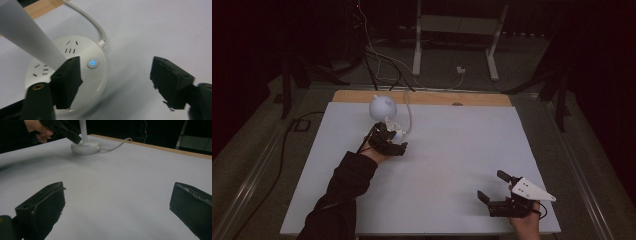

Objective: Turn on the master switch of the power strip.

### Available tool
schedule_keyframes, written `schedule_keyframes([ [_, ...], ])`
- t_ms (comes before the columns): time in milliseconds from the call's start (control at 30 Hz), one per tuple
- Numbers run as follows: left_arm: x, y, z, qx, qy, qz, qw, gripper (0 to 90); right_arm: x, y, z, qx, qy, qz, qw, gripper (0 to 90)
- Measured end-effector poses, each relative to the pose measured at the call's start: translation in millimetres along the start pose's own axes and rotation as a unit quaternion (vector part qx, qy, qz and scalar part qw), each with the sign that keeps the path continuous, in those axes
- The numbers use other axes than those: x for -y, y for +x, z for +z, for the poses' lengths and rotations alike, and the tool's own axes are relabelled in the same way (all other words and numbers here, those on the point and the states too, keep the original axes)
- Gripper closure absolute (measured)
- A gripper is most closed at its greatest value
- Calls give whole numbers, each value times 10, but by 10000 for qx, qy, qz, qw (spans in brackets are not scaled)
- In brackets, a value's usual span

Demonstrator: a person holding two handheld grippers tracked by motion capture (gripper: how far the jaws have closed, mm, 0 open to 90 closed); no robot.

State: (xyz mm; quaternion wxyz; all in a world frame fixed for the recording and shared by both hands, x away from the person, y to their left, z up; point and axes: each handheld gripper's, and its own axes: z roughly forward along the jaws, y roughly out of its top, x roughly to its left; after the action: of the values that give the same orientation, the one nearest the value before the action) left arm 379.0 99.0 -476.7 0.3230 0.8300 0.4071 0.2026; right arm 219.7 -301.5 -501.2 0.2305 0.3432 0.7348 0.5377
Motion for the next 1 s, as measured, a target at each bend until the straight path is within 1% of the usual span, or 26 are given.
schedule_keyframes([
  [67, 18, 27, -20, 224, 71, -10, 9997, 139, 2, -2, 2, 2, 8, 0, 10000, 0],
  [100, 28, 36, -34, 300, 61, -21, 9995, 92, 2, -2, 1, 4, 6, 3, 10000, 0],
  [167, 48, 61, -69, 541, 32, -83, 9985, 19, 2, -2, -1, 4, 2, 2, 10000, 0],
  [233, 60, 76, -93, 675, 93, -70, 9977, 2, 4, -3, -2, 2, 4, 2, 10000, 0],
  [267, 68, 78, -103, 695, 140, -46, 9975, 1, 4, -4, -1, 1, 6, 0, 10000, 0],
  [300, 80, 81, -114, 718, 129, -6, 9973, 1, 5, -4, -1, 2, 8, 1, 10000, 0],
  [433, 129, 106, -174, 872, 92, -53, 9961, 1, 4, -2, -4, 8, 11, 0, 10000, 0],
  [500, 163, 112, -200, 878, 126, 7, 9961, 1, 4, -2, -5, 8, 7, 2, 10000, 0],
  [633, 240, 140, -260, 844, 155, 59, 9963, 1, 4, 0, 0, 13, 15, -3, 10000, 0],
  [767, 332, 185, -320, 795, 189, 9, 9967, 1, 1, 7, 0, 9, 17, -3, 10000, 0],
  [867, 411, 210, -374, 769, 166, -19, 9969, 1, 0, 10, 0, 11, 14, -7, 10000, 0],
  [900, 438, 219, -393, 809, 157, -37, 9966, 1, 0, 10, 0, 7, 15, -7, 10000, 0],
  [967, 488, 228, -426, 765, 189, -8, 9969, 1, 1, 10, 1, 7, 20, -4, 10000, 0],
  [1000, 513, 230, -444, 786, 197, -11, 9967, 1, 1, 9, 2, 5, 21, -6, 10000, 0],
])
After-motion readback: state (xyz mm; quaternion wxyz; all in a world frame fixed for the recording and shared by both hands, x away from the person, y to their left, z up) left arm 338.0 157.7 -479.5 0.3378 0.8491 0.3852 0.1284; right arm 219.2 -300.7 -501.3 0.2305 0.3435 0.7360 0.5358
